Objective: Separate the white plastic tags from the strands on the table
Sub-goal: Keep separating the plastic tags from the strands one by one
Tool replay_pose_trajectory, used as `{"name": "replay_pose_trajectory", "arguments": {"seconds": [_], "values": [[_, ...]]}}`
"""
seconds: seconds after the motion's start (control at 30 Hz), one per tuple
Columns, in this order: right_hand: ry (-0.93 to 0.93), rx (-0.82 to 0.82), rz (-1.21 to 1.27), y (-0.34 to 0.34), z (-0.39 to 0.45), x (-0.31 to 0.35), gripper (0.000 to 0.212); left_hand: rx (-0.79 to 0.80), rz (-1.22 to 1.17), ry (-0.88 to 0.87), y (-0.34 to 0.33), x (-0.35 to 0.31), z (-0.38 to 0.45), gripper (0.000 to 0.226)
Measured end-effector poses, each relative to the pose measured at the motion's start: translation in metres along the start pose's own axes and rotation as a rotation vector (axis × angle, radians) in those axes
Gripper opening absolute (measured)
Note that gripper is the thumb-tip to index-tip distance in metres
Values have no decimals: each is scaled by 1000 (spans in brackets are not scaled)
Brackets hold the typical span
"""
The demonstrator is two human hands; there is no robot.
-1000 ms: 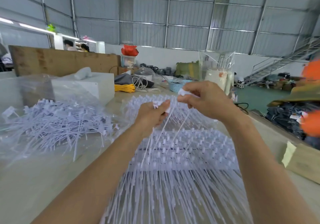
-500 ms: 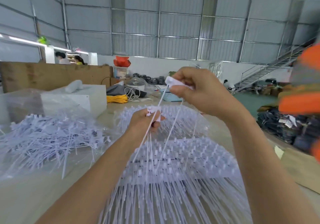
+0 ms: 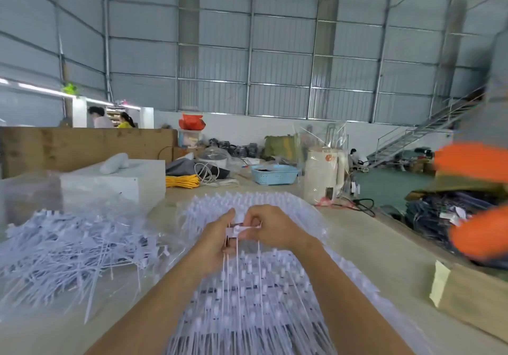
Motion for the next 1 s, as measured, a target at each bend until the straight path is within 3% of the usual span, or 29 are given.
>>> {"name": "replay_pose_trajectory", "arguments": {"seconds": [0.13, 0.4, 0.57, 0.67, 0.8, 1.0], "values": [[57, -67, 88, -10, -3, -10, 23, -6, 201, -10, 1, 14, -1, 31], [-46, 55, 24, -7, -12, -29, 30, -171, 187, -111, 2, 15, 4, 24], [-56, 83, -60, -3, -13, -25, 22, -71, 249, -70, 1, 19, 2, 19], [-73, 103, -77, -3, -12, -24, 32, -57, 321, -72, 0, 20, -1, 27], [-88, 181, 0, -9, -13, -27, 23, -63, 465, -82, -2, 20, -2, 34], [-9, 100, -116, -9, -13, -22, 13, -73, 499, -50, -2, 20, -1, 42]]}}
Point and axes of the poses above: each hand's wrist, its own z-axis towards the middle knuckle, its own y-axis out of the back of the hand, x = y × z, the point moved 3 cm from there along z, towards the middle knuckle, and after that the axes turned 12 degrees about x, right-handed, at the moved point
